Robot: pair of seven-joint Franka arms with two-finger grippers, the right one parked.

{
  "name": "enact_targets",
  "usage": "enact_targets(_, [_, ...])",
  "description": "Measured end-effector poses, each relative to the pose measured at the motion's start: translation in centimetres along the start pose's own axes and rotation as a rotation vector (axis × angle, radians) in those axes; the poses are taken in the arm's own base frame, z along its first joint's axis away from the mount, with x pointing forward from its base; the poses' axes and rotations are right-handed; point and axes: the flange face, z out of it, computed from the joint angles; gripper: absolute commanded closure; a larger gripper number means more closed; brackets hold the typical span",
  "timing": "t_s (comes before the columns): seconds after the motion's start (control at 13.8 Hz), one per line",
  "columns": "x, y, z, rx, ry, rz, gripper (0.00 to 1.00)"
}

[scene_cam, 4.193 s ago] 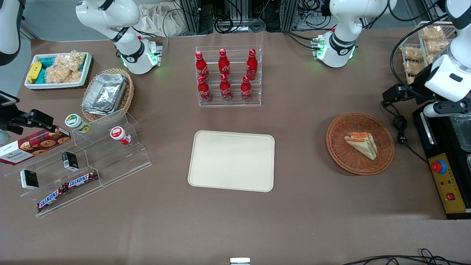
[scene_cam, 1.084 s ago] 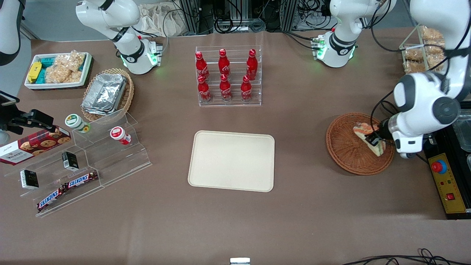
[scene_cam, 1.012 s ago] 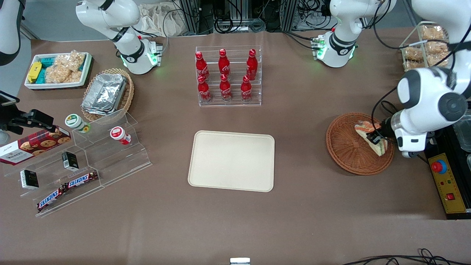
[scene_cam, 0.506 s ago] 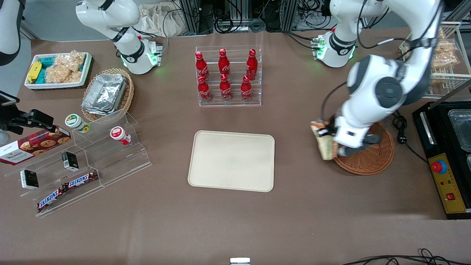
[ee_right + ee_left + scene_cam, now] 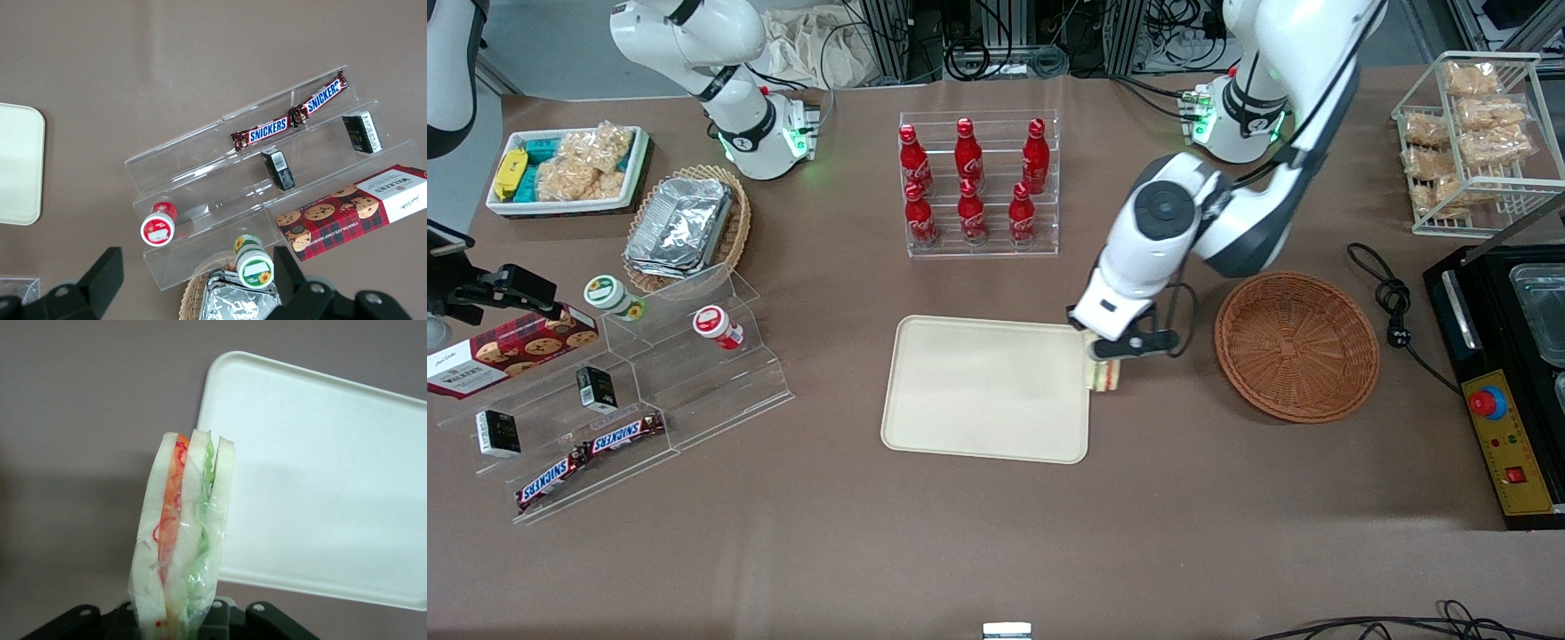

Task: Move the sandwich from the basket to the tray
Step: 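Carry the sandwich with the left gripper over to the cream tray, then lower the sandwich onto the tray and open the left gripper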

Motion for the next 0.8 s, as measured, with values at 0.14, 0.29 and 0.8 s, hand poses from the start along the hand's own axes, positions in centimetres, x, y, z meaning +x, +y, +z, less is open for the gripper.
enact_targets(0.14, [-0.3, 0.9, 3.4, -0.018, 0.02, 0.055, 1.0])
enact_targets(0.29, [-0.1, 1.3, 6.3, -0.027, 0.009, 0.073, 1.0])
enact_targets(0.8, [1.8, 2.1, 9.1, -0.047, 0.04, 0.079, 0.01])
